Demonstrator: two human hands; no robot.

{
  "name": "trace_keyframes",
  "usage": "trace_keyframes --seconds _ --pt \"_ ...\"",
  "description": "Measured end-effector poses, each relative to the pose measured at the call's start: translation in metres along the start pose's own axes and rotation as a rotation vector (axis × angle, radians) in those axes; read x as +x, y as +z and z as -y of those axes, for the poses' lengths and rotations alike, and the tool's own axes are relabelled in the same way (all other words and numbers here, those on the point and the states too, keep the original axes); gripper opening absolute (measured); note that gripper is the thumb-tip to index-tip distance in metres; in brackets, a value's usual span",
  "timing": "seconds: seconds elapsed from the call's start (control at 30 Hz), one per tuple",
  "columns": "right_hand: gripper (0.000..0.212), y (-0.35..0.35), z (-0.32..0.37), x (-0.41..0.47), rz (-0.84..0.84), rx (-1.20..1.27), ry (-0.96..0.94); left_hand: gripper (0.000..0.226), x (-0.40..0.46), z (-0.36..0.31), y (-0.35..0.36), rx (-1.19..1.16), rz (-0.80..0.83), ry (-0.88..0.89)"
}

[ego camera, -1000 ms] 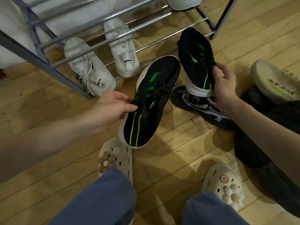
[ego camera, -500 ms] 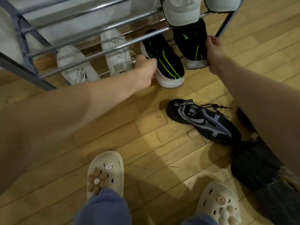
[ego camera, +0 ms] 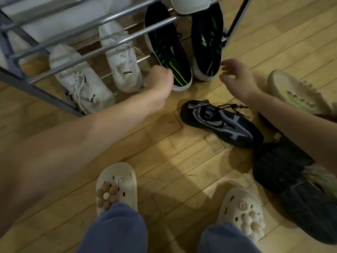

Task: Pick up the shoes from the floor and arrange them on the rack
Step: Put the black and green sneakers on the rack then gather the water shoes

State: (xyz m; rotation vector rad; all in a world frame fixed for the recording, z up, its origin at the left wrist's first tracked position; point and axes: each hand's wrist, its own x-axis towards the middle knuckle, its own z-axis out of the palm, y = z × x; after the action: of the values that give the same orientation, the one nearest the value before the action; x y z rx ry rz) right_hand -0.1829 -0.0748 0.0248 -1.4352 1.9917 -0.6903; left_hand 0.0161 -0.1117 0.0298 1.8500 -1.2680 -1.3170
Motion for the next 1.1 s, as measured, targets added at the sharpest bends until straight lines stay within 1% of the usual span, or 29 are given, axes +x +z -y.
trace_keyframes --seconds 0.03,0.1,0.13,0.23,0.27,0.33,0.43,0.53,0.6,0.67,0.7,0.77,0.8,0.83,0.9,0.97,1.03,1.1 --pt "0.038 -0.002 -0.008 -0.019 0.011 -0.048 -0.032 0.028 -0.009 0.006 0.005 0.038 0.02 0.031" --pt "0.034 -0.006 -0.022 -0.062 0.005 -0.054 -0.043 0.019 -0.027 0.015 0.014 0.086 0.086 0.071" --pt "0.033 -0.006 -0.028 -0.084 -0.011 -0.037 -0.032 0.016 -0.035 0.019 0.019 0.097 0.129 0.084" --pt "0.031 -0.001 -0.037 -0.15 -0.076 0.046 0.055 0.024 -0.055 0.028 0.032 0.119 0.242 0.07" --pt "0.03 0.0 -0.039 -0.168 -0.113 0.075 0.082 0.022 -0.061 0.029 0.036 0.116 0.271 0.067" --pt "0.03 0.002 -0.043 -0.194 -0.246 0.08 0.089 0.016 -0.07 0.031 0.043 0.104 0.323 0.064" --pt "0.029 0.0 -0.053 -0.213 -0.52 0.023 0.099 0.016 -0.081 0.028 0.051 0.128 0.41 0.09" --pt "0.032 -0.003 -0.055 -0.219 -0.75 -0.016 0.272 0.015 -0.087 0.022 0.058 0.15 0.455 0.125" --pt "0.038 -0.005 -0.054 -0.219 -0.851 -0.022 0.425 0.016 -0.091 0.021 0.064 0.145 0.461 0.138" --pt "0.045 -0.008 -0.056 -0.216 -0.912 0.028 0.632 0.018 -0.096 0.022 0.07 0.143 0.48 0.142" --pt "0.052 -0.008 -0.06 -0.213 -0.912 0.074 0.759 0.019 -0.098 0.023 0.073 0.141 0.492 0.13" --pt "0.066 -0.009 -0.069 -0.211 -0.846 0.214 0.981 0.018 -0.1 0.027 0.075 0.123 0.501 0.088" --pt "0.071 -0.01 -0.072 -0.21 -0.809 0.303 1.042 0.018 -0.1 0.028 0.075 0.114 0.505 0.073" --pt "0.074 -0.012 -0.075 -0.211 -0.784 0.388 1.061 0.018 -0.099 0.029 0.074 0.111 0.508 0.067" --pt "0.075 -0.015 -0.078 -0.214 -0.764 0.499 1.0 0.019 -0.094 0.029 0.07 0.107 0.488 0.057" --pt "0.072 -0.015 -0.075 -0.216 -0.739 0.515 0.874 0.02 -0.086 0.031 0.064 0.104 0.448 0.04" --pt "0.07 -0.009 -0.068 -0.216 -0.716 0.388 0.735 0.019 -0.075 0.037 0.059 0.132 0.378 0.02" --pt "0.071 -0.002 -0.06 -0.214 -0.671 0.131 0.622 0.016 -0.066 0.044 0.055 0.169 0.295 -0.002"
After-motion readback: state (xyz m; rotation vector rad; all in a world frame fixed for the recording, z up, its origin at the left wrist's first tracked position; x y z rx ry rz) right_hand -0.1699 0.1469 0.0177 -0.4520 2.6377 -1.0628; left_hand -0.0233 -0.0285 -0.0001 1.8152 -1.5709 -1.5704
